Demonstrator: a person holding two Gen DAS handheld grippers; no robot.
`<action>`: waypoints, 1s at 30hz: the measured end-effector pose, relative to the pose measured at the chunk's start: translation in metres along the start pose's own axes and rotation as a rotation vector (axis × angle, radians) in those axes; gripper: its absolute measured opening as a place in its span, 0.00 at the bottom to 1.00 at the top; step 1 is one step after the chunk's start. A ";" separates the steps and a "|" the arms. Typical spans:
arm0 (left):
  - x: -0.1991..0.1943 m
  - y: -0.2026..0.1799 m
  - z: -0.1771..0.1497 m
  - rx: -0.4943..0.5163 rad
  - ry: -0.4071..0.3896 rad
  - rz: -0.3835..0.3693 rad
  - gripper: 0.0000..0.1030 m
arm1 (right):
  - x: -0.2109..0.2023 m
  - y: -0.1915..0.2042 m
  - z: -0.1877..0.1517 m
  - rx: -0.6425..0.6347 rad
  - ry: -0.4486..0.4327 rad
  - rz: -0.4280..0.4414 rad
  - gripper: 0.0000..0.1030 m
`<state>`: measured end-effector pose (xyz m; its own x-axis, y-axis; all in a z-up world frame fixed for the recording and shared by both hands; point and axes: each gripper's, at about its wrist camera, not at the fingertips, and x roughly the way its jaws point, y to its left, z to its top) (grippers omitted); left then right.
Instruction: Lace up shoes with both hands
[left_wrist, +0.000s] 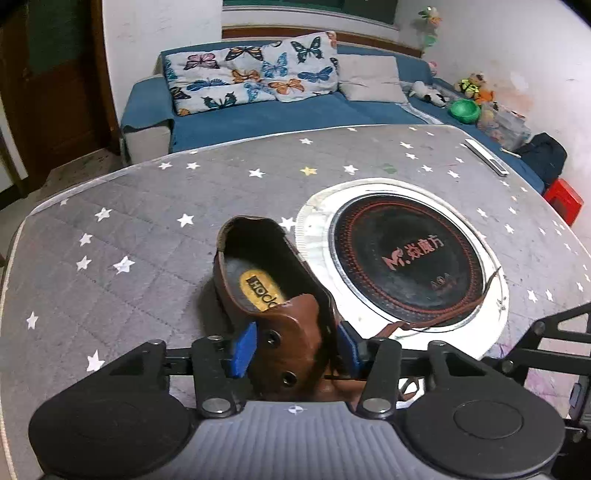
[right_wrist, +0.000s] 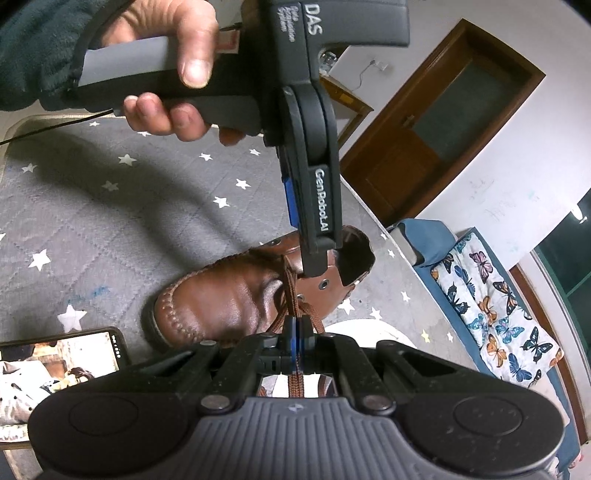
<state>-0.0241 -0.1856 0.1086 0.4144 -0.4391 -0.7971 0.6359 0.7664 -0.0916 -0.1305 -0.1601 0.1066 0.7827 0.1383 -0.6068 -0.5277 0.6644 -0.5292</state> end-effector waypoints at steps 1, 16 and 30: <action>0.000 0.001 0.001 -0.010 0.003 0.001 0.48 | 0.000 0.000 0.000 0.000 -0.001 0.000 0.01; 0.003 0.017 -0.002 -0.127 0.033 -0.008 0.44 | 0.000 0.002 -0.002 0.001 -0.011 0.001 0.01; 0.001 0.051 -0.011 -0.143 0.006 -0.178 0.33 | 0.003 0.003 -0.001 0.000 -0.023 0.005 0.01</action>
<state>0.0016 -0.1421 0.0971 0.3002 -0.5707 -0.7643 0.5995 0.7361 -0.3142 -0.1303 -0.1582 0.1029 0.7873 0.1588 -0.5958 -0.5319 0.6637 -0.5259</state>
